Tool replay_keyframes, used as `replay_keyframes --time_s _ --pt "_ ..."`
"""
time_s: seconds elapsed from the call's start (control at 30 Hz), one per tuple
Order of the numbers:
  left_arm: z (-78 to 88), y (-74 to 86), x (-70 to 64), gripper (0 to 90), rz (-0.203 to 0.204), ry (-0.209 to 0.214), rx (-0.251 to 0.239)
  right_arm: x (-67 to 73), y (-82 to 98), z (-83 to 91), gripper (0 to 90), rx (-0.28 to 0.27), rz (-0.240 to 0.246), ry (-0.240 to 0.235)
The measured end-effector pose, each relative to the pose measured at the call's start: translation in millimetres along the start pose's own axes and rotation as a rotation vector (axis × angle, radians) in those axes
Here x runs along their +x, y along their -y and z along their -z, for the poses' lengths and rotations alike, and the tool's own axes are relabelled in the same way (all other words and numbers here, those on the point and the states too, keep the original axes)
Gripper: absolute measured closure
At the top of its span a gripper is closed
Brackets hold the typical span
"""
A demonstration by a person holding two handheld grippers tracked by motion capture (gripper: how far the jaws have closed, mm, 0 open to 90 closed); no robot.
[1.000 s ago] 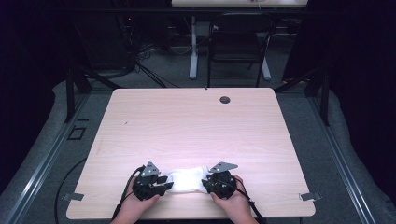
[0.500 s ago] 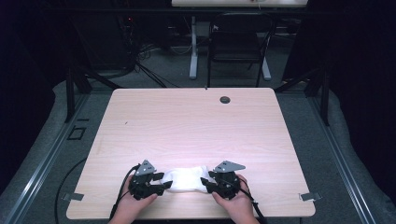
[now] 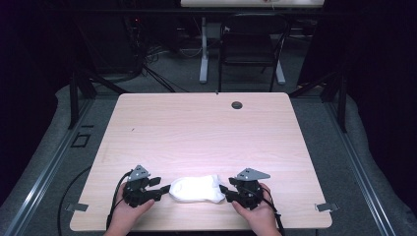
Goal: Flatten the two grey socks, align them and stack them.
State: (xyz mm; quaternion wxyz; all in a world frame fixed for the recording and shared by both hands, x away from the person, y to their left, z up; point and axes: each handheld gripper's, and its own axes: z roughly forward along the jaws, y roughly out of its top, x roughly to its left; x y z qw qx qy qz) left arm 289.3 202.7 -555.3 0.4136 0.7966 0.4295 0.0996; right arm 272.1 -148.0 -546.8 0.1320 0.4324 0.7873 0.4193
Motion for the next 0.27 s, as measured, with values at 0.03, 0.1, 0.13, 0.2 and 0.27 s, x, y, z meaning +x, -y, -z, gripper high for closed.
replay_keyframes --time_s 0.03,0.1,0.13,0.2,0.27 --pt "0.6 0.1 0.9 46.1 0.001 0.001 0.003 -1.4 0.3 0.7 53.2 -0.002 0.004 0.005" --pt "0.9 0.8 3.2 45.8 0.006 -0.009 -0.001 -3.3 1.1 1.4 53.0 -0.007 -0.011 0.013" --pt "1.3 0.9 3.7 45.6 0.009 -0.014 0.004 -5.1 1.6 1.9 52.7 -0.008 -0.018 0.013" --pt "1.1 1.4 6.0 45.3 0.016 -0.018 -0.005 -7.3 2.4 2.0 52.4 -0.007 -0.019 0.02" --pt "1.5 1.5 8.6 44.9 0.028 -0.02 -0.005 -9.2 3.4 1.6 52.3 -0.007 -0.021 0.025"
